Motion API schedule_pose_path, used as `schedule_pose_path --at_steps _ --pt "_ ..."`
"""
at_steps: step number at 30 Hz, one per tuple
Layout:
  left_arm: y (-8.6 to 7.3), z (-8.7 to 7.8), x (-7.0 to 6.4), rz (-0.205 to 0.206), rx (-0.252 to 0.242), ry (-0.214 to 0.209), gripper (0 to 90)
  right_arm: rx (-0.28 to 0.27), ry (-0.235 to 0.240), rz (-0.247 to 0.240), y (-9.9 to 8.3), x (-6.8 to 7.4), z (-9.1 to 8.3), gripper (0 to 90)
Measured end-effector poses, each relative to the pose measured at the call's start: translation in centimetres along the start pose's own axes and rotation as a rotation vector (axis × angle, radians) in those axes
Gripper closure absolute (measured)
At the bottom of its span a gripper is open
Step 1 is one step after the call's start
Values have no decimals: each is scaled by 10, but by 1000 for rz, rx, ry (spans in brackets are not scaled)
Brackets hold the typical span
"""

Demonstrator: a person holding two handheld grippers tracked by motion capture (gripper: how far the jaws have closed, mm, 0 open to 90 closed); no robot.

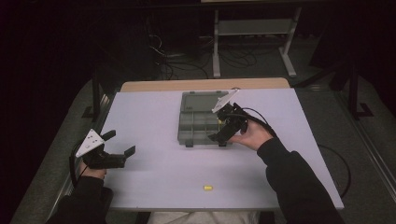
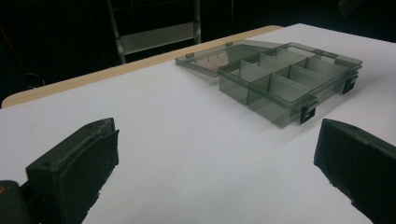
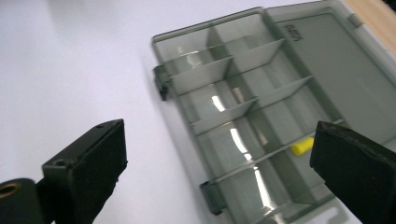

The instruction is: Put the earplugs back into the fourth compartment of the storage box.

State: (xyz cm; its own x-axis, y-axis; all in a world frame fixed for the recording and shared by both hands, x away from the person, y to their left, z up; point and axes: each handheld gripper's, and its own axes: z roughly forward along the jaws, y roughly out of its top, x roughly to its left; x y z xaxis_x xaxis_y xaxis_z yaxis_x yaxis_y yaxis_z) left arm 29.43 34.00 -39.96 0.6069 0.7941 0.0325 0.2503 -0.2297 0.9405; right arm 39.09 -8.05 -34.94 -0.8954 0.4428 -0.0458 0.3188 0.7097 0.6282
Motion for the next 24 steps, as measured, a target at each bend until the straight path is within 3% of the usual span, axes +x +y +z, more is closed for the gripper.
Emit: schedule_pose_path --at_steps 24 --pt "0 0 0 1 -1 0 0 15 139 -97 -21 56 19 49"
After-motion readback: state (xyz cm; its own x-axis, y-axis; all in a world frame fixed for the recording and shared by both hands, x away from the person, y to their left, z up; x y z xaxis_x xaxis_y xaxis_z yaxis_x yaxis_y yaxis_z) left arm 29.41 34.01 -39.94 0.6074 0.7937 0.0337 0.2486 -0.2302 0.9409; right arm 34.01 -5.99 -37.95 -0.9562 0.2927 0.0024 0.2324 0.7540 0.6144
